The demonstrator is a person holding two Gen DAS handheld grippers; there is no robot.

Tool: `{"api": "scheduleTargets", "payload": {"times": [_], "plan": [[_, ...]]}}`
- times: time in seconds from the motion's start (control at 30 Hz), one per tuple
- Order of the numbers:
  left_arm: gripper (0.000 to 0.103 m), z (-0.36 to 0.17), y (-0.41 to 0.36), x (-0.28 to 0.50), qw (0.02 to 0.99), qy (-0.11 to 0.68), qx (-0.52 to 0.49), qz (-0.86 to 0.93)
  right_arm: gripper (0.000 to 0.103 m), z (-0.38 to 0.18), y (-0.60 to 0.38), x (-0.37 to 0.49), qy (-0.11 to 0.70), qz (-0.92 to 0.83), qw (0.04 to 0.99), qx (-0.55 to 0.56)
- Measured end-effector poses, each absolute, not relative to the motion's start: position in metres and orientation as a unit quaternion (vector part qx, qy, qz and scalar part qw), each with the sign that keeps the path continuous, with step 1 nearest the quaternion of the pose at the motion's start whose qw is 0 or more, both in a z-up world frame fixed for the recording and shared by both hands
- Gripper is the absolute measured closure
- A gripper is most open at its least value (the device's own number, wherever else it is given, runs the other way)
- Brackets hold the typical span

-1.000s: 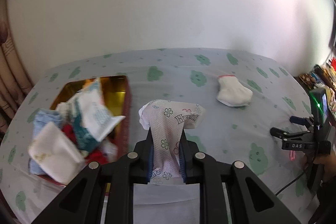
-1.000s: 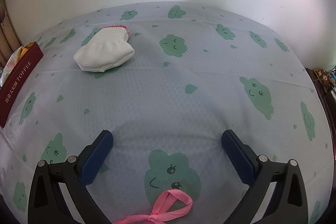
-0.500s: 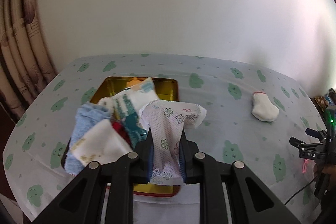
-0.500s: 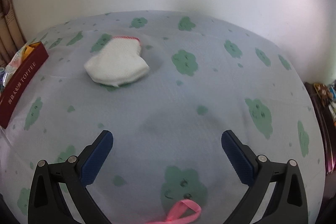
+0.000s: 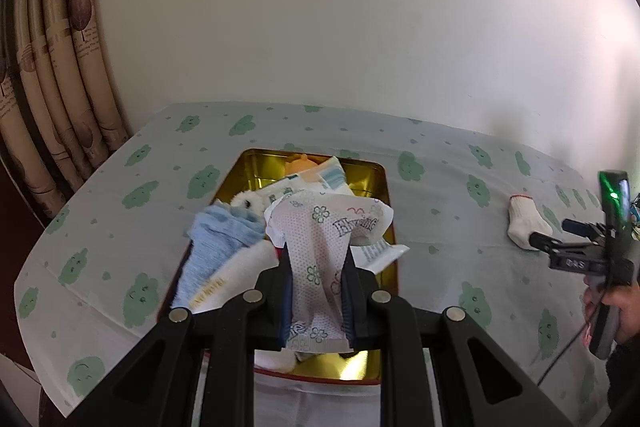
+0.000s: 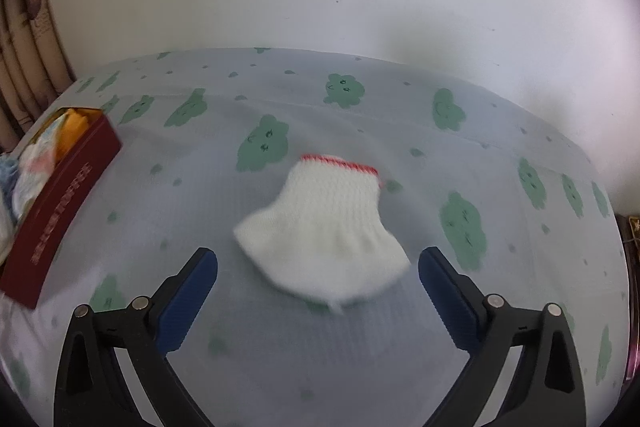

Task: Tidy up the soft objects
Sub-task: 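Lift the floral pad with the left gripper while the right grasps the white knit glove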

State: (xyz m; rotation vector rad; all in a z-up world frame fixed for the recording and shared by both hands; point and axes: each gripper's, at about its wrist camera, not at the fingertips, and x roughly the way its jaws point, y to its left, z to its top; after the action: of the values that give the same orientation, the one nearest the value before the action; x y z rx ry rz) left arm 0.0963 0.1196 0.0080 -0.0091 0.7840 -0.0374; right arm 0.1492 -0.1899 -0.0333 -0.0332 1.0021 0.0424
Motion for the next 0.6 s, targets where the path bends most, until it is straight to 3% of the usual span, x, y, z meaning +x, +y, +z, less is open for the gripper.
{"api": "scheduleTargets", "payload": {"times": [0.27,0.37,0.47,0.53,0.6], "plan": [[0.084,0.015,0.136,0.111,0.924,0.381,0.0,-0.004,0.014,-0.054,-0.186,0.179,0.49,0.004,0.871,-0.007],[0.084,0.018,0.139,0.12,0.923,0.384,0.005,0.001,0.026,-0.06,-0.185,0.183,0.494,0.008,0.869,-0.002],[0.084,0.019,0.14,0.128,0.924,0.383,0.012,0.002,0.03,-0.062,-0.183,0.182,0.486,0.007,0.874,-0.012],[0.084,0.018,0.141,0.134,0.923,0.385,0.01,0.001,0.045,-0.063,-0.181,0.179,0.477,0.008,0.879,-0.024],[0.084,0.015,0.142,0.143,0.92,0.393,0.0,0.0,0.051,-0.061,-0.179,0.175,0.471,0.012,0.881,-0.033]]}}
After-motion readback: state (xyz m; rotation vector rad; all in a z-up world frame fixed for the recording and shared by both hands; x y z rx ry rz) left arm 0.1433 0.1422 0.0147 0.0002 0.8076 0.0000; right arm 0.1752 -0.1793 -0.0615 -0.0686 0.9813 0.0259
